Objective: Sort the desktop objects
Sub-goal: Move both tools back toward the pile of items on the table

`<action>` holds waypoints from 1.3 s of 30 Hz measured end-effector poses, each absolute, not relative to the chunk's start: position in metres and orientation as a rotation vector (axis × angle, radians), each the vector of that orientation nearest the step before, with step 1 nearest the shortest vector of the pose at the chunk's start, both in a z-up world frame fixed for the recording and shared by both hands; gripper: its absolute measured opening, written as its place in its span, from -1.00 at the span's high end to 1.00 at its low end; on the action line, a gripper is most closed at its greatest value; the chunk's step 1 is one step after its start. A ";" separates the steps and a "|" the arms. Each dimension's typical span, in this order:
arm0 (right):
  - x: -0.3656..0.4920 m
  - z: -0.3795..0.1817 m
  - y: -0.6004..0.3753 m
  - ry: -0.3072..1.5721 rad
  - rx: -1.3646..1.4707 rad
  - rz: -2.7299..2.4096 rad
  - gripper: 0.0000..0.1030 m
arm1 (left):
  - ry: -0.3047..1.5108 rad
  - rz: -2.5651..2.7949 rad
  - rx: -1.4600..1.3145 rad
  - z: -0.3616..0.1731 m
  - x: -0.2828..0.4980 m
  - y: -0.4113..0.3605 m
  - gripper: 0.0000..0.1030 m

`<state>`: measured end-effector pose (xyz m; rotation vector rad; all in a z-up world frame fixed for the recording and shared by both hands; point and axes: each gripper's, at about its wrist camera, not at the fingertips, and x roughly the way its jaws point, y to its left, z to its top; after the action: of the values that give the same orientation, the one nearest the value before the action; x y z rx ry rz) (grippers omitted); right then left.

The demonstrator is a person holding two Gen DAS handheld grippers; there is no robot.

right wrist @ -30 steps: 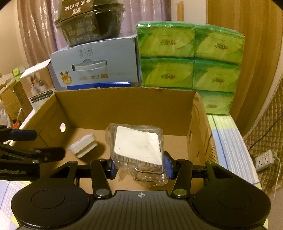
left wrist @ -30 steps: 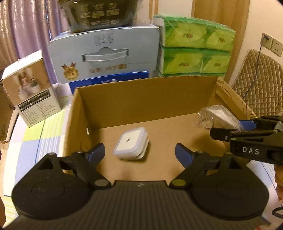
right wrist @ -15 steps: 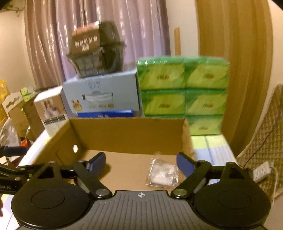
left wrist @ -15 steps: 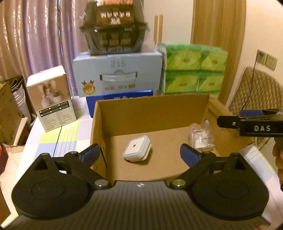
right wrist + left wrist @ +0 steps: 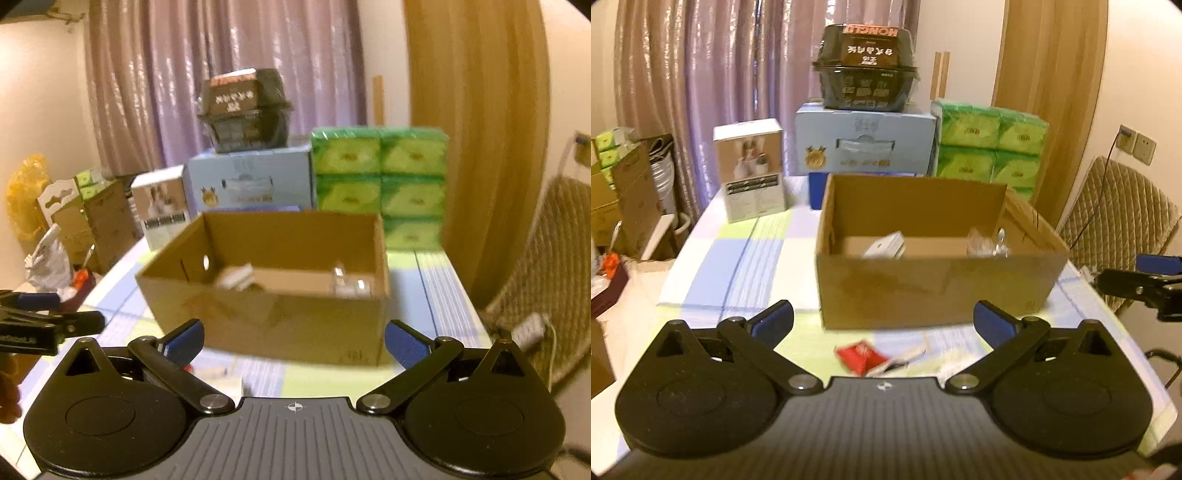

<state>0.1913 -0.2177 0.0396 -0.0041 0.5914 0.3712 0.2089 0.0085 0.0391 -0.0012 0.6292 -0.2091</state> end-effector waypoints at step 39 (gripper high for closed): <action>0.088 -0.026 -0.231 0.806 -0.217 0.541 -0.96 | 0.757 -0.633 0.520 -0.014 0.110 -0.008 -0.97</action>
<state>0.0882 -0.2307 -0.0256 -0.2166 0.8062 0.5409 0.1103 -0.0084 -0.0140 0.5203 0.7571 -0.6334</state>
